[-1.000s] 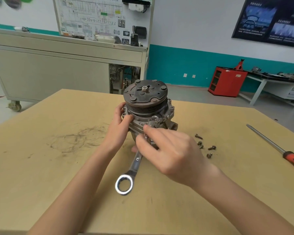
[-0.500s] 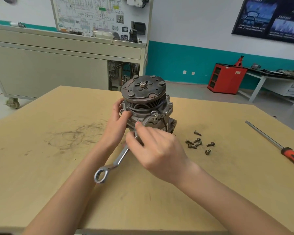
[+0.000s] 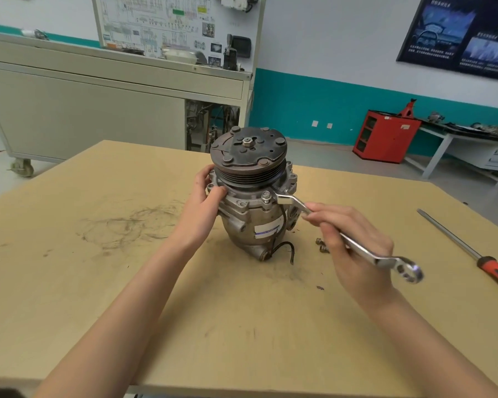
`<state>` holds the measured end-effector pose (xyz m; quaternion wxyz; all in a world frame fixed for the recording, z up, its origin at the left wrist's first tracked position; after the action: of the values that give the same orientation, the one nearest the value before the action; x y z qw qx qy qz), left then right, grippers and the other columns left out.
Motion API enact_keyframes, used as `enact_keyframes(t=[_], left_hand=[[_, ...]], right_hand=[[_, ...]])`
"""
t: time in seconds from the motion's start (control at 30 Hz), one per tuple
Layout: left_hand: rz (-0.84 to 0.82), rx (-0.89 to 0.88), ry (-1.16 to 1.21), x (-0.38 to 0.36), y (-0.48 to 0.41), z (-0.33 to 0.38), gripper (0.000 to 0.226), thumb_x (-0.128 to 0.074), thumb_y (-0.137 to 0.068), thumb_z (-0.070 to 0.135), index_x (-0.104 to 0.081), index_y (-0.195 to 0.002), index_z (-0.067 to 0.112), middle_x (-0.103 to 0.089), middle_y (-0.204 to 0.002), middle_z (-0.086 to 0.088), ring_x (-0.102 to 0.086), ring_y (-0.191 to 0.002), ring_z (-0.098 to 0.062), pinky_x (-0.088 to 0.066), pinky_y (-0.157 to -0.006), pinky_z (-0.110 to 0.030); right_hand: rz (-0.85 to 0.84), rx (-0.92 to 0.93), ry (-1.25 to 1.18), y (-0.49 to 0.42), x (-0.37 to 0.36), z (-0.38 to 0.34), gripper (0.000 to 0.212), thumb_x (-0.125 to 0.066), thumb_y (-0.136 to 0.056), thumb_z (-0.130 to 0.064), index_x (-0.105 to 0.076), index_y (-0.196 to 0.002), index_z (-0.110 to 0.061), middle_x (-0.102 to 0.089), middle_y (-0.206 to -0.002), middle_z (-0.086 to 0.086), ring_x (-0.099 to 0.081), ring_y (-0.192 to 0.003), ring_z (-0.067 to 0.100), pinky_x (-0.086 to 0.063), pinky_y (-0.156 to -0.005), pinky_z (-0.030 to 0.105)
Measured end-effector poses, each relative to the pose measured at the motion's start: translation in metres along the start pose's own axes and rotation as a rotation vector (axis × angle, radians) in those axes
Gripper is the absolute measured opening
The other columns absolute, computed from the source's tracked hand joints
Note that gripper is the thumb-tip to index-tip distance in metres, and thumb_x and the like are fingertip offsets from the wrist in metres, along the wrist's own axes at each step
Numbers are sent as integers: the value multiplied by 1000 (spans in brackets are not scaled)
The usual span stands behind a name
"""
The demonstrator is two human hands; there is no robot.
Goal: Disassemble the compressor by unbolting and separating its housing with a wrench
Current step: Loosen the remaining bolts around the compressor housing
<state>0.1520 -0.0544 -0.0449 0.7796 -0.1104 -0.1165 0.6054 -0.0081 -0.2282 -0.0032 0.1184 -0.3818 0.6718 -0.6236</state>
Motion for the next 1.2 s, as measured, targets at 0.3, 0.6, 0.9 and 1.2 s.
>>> enact_keyframes(t=[0.3,0.6,0.9,1.2], left_hand=[[2,8,-8,0,1,2,46,-39,-100,22,-30,-144,32,-46,-142,3,-50,-121,-14,-41,-100,-33],[-4,13,-10,0,1,0,45,-40,-99,27,-31,-143,36,-50,-136,8,-54,-113,-4,-44,-97,-31],[-6,17,-7,-1,2,1,43,-39,-100,23,-30,-140,37,-45,-137,10,-49,-104,10,-38,-78,-10],[18,21,4,-2,2,2,47,-38,-100,22,-28,-146,30,-42,-142,6,-49,-114,-4,-38,-84,-15]], right_hand=[[-46,88,202,-50,-19,-26,21,-53,-93,-15,-65,-105,-2,-62,-82,-2,-53,-72,17,-46,-66,37],[-185,-39,590,-50,-50,-16,23,-87,-65,-15,-69,-77,-9,-64,-56,0,-60,-49,21,-30,-49,19],[-111,-342,418,-85,0,20,27,-64,-86,-36,-72,-86,-10,-62,-58,3,-47,-47,16,-40,-49,29],[-534,-1109,765,42,34,147,26,-63,-88,-33,-62,-69,-15,-55,-65,1,-55,-72,27,-32,-53,26]])
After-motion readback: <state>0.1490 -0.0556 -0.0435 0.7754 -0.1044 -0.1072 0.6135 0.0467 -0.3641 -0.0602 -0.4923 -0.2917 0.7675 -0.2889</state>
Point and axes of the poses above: each hand's wrist, its own y-axis away from the middle knuckle, its own x-axis out of the back of the hand, z = x × y, the point moved 4 cm from there along -y, towards the middle knuckle
